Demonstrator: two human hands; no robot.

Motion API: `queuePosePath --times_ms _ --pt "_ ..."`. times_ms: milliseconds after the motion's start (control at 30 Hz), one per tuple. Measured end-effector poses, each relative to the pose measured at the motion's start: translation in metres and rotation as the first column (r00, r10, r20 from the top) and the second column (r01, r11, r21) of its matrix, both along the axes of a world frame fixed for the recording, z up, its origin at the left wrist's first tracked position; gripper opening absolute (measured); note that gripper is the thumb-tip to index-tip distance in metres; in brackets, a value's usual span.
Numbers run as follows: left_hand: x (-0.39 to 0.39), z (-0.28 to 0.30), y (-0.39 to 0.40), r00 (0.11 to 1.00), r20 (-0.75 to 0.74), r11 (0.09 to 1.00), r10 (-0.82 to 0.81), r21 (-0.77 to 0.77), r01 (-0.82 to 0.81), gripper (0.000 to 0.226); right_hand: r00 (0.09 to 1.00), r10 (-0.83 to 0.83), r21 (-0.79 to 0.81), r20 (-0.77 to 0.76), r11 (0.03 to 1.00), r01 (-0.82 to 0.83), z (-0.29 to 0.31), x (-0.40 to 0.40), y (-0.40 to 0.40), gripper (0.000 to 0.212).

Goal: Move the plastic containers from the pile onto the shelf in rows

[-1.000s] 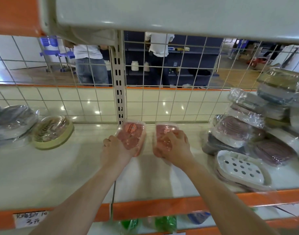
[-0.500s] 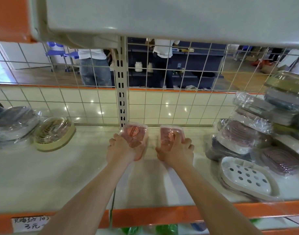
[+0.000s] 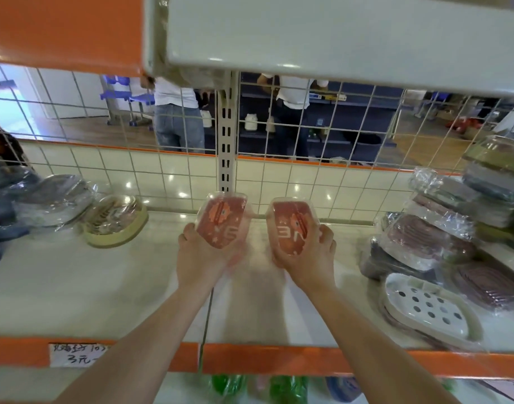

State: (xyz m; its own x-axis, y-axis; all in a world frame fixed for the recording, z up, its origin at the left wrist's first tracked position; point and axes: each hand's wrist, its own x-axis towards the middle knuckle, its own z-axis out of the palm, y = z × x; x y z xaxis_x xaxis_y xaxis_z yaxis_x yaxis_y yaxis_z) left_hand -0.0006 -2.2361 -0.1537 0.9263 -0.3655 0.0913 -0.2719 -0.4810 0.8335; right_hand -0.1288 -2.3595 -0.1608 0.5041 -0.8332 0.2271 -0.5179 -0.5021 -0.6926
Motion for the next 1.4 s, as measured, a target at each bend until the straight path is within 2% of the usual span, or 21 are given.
queuePosePath --times_ms 167,433,767,1000,1100,1200,1300,1400 --pt "0.007 0.000 0.031 0.997 0.068 0.998 0.041 -0.059 -0.037 0.103 0.998 0.057 -0.065 0.008 0.996 -0.056 0.001 0.008 0.024 0.100" --pt "0.030 0.005 0.092 0.997 0.026 0.995 0.072 -0.069 -0.070 0.094 0.992 0.124 -0.144 -0.010 0.982 -0.124 0.011 0.038 0.078 0.097" --pt "0.075 0.025 0.210 0.990 0.107 0.996 0.092 -0.021 -0.090 0.112 0.985 0.170 -0.153 0.017 0.974 -0.165 0.021 0.095 0.189 0.097" --pt "0.114 0.018 0.301 0.988 0.131 0.997 0.082 -0.004 -0.082 0.099 0.980 0.192 -0.136 0.055 0.974 -0.183 0.015 0.129 0.278 0.098" --pt "0.118 0.023 0.339 0.987 0.123 0.994 0.104 0.005 -0.105 0.100 0.979 0.193 -0.117 0.060 0.976 -0.185 0.009 0.143 0.312 0.095" --pt "0.125 0.020 0.373 0.979 0.136 0.988 0.152 0.012 -0.155 0.092 0.978 0.197 -0.119 0.072 0.975 -0.188 0.004 0.159 0.345 0.091" --pt "0.137 0.015 0.402 0.968 0.157 0.980 0.198 -0.021 -0.197 0.087 0.962 0.261 -0.140 0.086 0.959 -0.248 0.004 0.173 0.369 0.093" --pt "0.147 0.013 0.427 0.960 0.138 0.970 0.242 -0.008 -0.244 0.094 0.937 0.348 -0.125 0.027 0.931 -0.343 0.009 0.187 0.387 0.094"
